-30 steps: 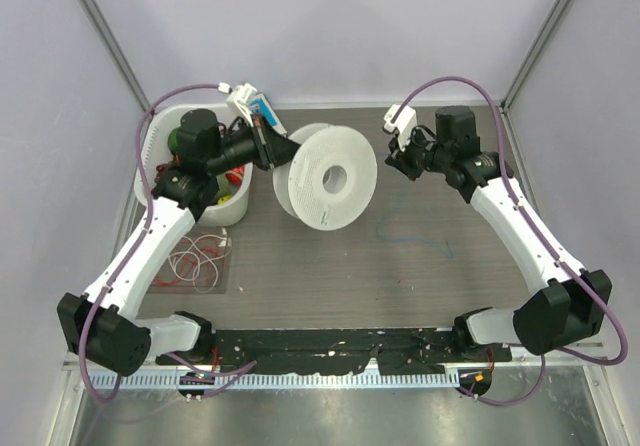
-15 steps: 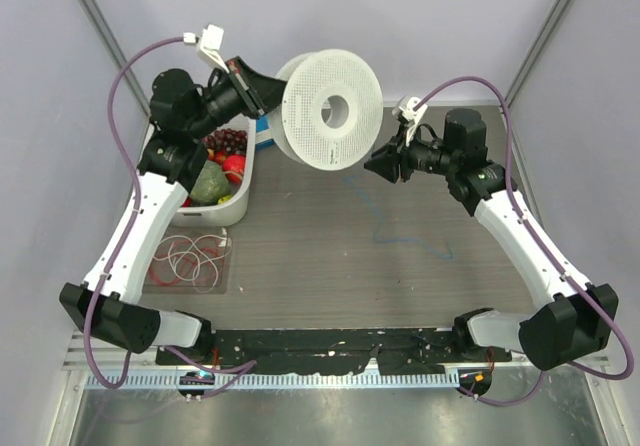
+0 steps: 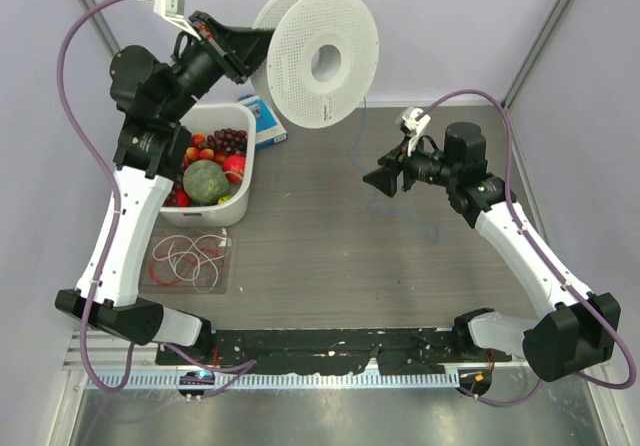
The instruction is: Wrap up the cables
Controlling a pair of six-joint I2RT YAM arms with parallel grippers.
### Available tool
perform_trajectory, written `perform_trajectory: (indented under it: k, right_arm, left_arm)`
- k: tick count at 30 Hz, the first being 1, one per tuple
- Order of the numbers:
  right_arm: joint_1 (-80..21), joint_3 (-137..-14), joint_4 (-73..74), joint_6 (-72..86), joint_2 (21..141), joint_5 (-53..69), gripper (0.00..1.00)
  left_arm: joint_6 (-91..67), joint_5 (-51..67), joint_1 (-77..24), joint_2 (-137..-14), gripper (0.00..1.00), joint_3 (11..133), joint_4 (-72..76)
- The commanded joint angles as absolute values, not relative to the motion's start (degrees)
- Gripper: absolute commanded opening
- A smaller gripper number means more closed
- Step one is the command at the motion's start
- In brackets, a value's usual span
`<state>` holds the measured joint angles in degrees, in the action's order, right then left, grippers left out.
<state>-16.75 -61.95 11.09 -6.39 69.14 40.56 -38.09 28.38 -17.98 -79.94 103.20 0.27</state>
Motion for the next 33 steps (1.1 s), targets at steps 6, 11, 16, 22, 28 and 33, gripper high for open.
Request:
perform_trajectory:
  k: [6, 11, 16, 22, 28, 33]
  right_arm:
    - [-16.44, -53.18, 8.18, -13.88, 63.72, 31.39, 0.71]
    - [-16.35, -50.10, 3.70, -14.50, 64.86, 29.36, 0.71]
    - [-16.43, -50.71, 1.06, -11.43, 66.62, 31.90, 0.71]
    - [-16.35, -49.57, -2.90, -9.93, 65.48, 34.63, 0.75]
    - [-16.35, -50.45, -2.90, -9.23, 65.04, 35.51, 0.75]
    - [-16.44, -51.06, -2.90, -8.79, 64.86, 36.47, 0.75]
  left_arm:
    - [-35.95, 23.64, -17.75, -82.97, 0.00, 114.60, 4.22]
    - [-35.68, 22.06, -17.75, -83.67, 0.00, 117.33, 4.66]
    - [-36.03, 20.39, -17.75, -85.87, 0.00, 124.35, 3.52]
    - [-36.74, 19.25, -17.75, -87.54, 0.00, 131.30, 2.55]
    - [-38.23, 18.28, -17.84, -88.42, 0.00, 134.91, 2.64]
    - [-38.76, 18.02, -17.84, -88.60, 0.00, 136.14, 2.64]
